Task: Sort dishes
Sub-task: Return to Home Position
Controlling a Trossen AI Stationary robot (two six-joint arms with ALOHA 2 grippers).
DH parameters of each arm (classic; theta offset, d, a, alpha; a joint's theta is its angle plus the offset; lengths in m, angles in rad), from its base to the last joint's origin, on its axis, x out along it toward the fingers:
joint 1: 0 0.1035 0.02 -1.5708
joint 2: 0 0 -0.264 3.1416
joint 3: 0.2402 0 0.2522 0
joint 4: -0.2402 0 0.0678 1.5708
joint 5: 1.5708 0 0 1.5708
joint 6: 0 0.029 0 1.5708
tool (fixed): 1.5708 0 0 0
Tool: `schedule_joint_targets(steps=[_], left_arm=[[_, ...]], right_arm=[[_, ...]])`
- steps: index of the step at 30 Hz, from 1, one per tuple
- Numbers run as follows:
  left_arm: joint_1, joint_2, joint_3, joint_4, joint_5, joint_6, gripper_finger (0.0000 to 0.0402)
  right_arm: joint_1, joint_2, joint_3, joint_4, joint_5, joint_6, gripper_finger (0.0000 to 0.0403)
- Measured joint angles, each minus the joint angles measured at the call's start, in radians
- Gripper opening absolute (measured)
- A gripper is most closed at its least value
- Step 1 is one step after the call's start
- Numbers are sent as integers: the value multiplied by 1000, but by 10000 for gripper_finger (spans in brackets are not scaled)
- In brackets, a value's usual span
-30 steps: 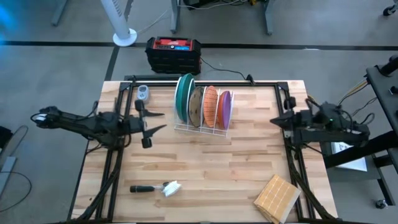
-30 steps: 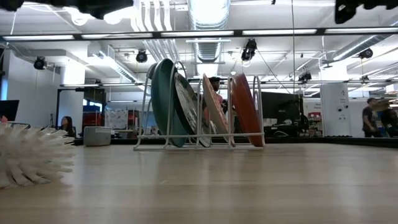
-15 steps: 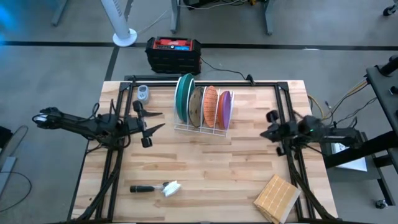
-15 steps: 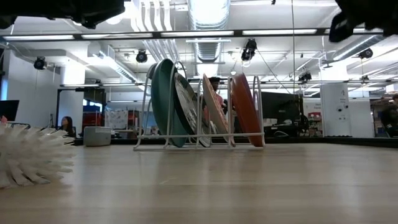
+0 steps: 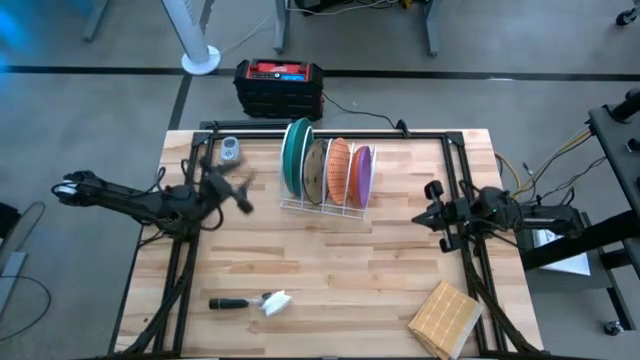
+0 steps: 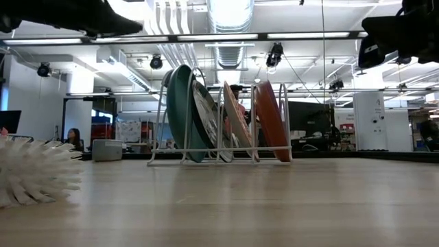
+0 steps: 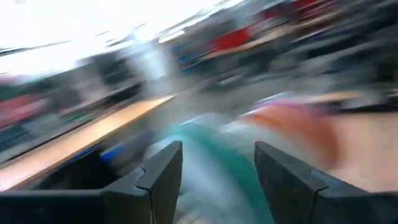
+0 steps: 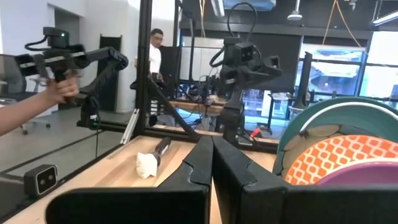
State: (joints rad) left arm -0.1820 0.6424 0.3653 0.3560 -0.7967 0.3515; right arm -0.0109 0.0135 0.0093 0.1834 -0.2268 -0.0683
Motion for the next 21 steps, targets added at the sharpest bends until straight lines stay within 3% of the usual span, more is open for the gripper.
schedule_joint_targets(steps=[2,4,5,6,9,10,12,14,21], left_arm=[[0,7,0,0,-266,7,188],[7,14,0,-11,-652,18,182],[23,16,-1,-37,-760,25,176],[48,9,-2,-86,-765,26,168],[182,-36,-14,-147,-457,-23,143],[245,-36,-18,-137,-449,-29,133],[380,-44,-55,-151,-550,-29,113],[541,-53,-83,-150,-497,-31,95],[1111,-95,-183,-112,278,-160,32]], right_arm=[[0,1,0,-9,1,5,0],[0,0,0,-21,1,7,0],[0,0,0,-24,1,7,0],[0,1,0,-24,1,4,0],[0,1,0,-28,2,-14,0],[0,0,0,-28,2,-18,0],[0,-2,0,-29,3,-27,0],[0,-1,0,-43,2,-30,0],[0,2,0,-83,19,-43,0]])
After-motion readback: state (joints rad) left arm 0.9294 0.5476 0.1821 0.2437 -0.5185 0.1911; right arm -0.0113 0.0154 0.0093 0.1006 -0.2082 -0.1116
